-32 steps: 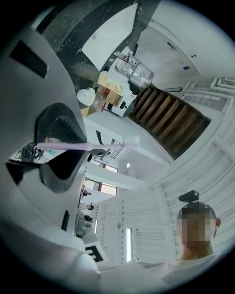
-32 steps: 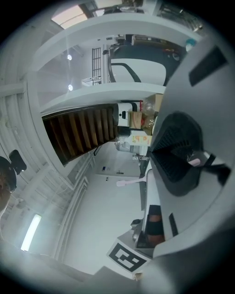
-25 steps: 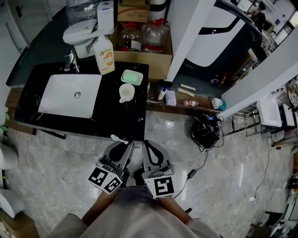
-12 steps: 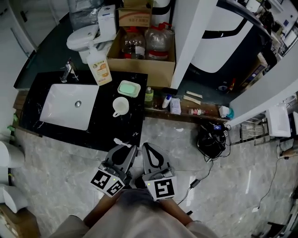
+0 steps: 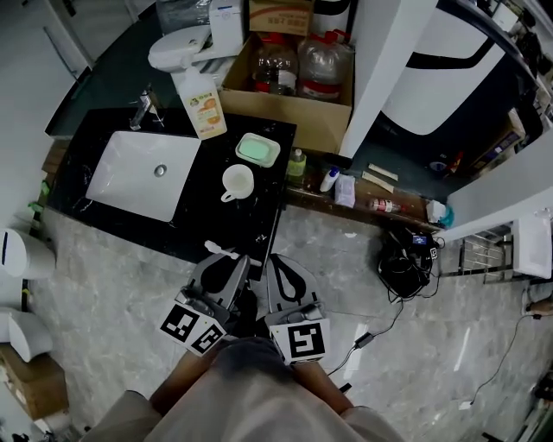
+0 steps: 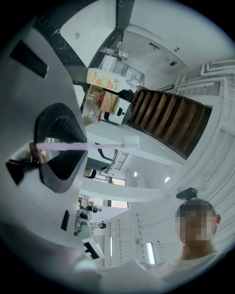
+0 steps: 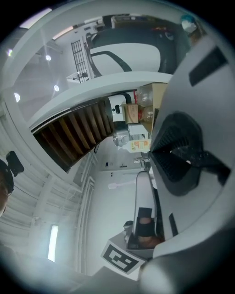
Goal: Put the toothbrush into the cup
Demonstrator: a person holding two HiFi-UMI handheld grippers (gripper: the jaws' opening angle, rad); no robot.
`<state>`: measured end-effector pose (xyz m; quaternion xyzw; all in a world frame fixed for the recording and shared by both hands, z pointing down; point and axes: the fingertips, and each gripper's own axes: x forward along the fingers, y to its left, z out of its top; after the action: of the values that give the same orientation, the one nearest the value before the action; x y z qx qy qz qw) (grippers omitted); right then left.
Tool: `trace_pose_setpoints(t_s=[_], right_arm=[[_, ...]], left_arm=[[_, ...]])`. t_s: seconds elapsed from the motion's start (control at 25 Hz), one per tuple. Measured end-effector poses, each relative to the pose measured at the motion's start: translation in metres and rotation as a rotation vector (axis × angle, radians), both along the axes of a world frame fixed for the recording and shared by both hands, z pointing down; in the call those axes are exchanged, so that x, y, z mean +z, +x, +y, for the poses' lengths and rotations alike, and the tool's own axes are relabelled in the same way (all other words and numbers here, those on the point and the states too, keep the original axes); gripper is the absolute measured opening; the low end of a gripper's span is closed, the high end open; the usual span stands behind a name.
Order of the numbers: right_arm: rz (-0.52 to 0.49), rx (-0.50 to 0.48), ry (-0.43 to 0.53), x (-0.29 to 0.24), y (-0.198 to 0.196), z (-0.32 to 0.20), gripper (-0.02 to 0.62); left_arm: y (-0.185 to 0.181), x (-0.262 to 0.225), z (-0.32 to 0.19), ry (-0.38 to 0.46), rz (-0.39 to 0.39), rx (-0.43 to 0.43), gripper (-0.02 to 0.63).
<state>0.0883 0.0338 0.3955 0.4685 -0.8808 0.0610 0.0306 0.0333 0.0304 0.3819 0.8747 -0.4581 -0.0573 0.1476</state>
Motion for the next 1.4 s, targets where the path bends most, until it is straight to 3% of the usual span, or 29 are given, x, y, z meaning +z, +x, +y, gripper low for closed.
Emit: trace_pose_setpoints(t_s=[0.88,1.12,1.4], right_arm=[[0.073,-0.024,0.007,-0.016,-0.049,-0.098,0.006],[0.087,-0.007,0.038,-0.022,-0.069,-0.125,0.006],[0.088,0.055,0.049,-0.024,-0.082,-0.15,0.006]], left_arm=[[-0.043,-0.017,-0.109,0.038,0.04,0.02,0.052],[-0.064,-0.024,-0.138,0.069,0.048,0.036,0.053],[-0.073,-0.019,-0.171,0.095,0.007,0.097,0.053]])
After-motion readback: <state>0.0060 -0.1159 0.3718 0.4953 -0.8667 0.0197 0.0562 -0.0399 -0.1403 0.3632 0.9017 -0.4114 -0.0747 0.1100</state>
